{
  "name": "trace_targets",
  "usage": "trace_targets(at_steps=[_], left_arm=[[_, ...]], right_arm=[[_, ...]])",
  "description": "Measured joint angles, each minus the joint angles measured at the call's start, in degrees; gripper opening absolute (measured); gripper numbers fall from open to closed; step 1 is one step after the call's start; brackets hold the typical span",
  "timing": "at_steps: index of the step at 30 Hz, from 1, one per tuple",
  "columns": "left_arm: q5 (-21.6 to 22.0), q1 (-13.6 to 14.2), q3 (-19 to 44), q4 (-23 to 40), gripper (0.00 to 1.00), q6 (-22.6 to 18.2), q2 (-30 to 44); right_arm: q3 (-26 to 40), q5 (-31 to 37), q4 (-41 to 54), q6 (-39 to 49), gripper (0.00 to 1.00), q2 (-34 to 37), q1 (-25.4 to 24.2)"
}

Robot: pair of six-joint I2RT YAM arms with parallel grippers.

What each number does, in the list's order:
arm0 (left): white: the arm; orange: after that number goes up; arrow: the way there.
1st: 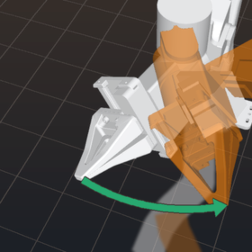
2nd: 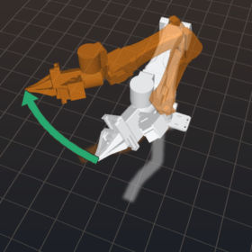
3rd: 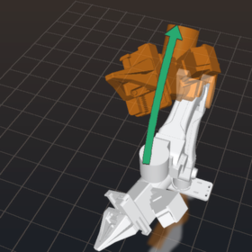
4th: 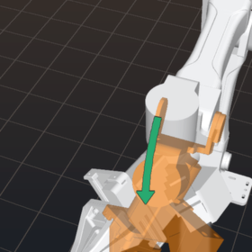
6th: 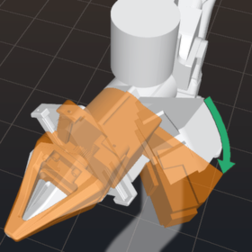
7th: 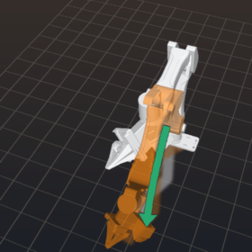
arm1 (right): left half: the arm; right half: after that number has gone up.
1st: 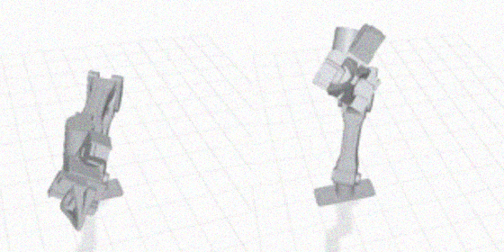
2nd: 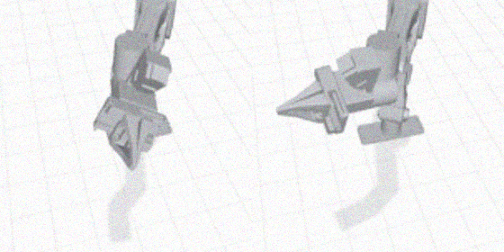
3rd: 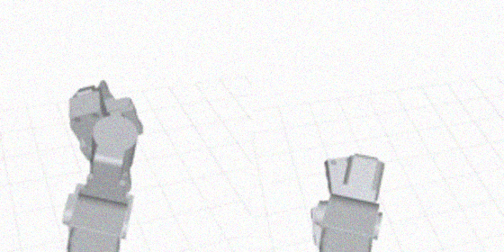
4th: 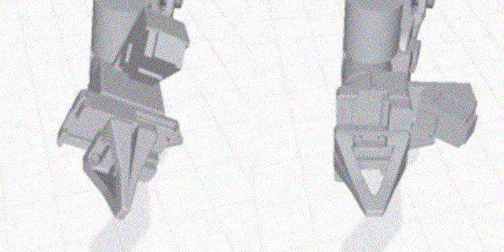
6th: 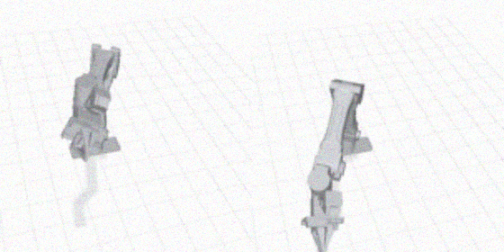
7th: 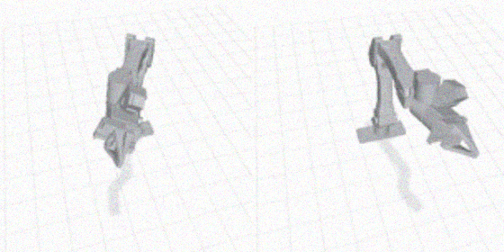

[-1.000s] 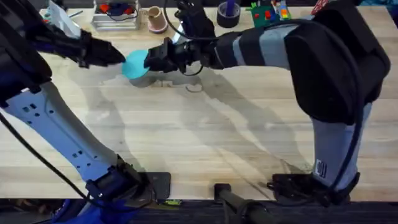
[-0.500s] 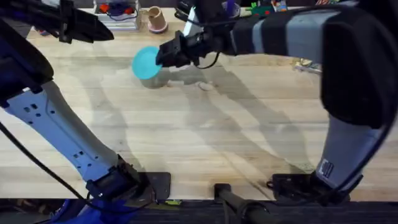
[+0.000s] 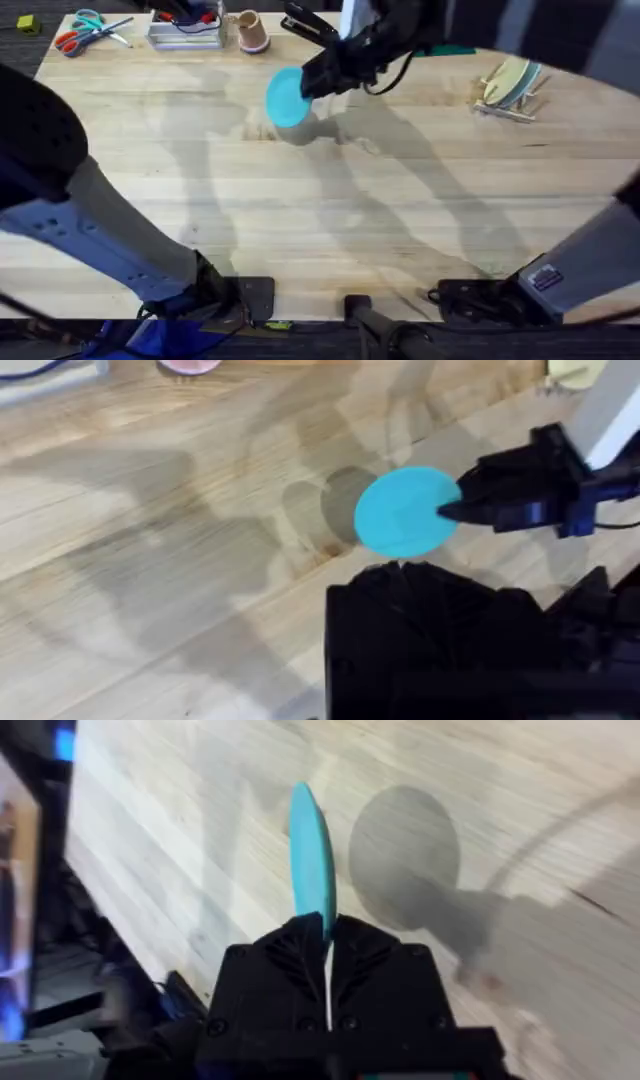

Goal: Pick up the plates from the table one by one and place each into a slot on the dish rack.

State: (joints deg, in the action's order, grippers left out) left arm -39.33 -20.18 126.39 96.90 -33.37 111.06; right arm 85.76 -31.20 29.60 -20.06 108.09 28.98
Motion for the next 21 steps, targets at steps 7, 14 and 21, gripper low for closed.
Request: trace_targets(at_steps=[7, 14, 21], left_arm=[[5.4, 6.0, 0.0, 0.0, 0.039, 3.4, -7.7], [9.4, 9.7, 0.0, 0.0, 0.038, 7.2, -15.8], [12.8, 11.5, -0.3, 0.0, 0.038, 10.8, -22.8]], right_arm=[[0.0, 5.8, 8.9, 7.2, 0.029, -7.9, -3.0], [0.0, 13.1, 17.5, 11.7, 0.029, -15.1, -6.1], [0.0, 18.2, 22.4, 14.1, 0.029, -21.9, -9.1]])
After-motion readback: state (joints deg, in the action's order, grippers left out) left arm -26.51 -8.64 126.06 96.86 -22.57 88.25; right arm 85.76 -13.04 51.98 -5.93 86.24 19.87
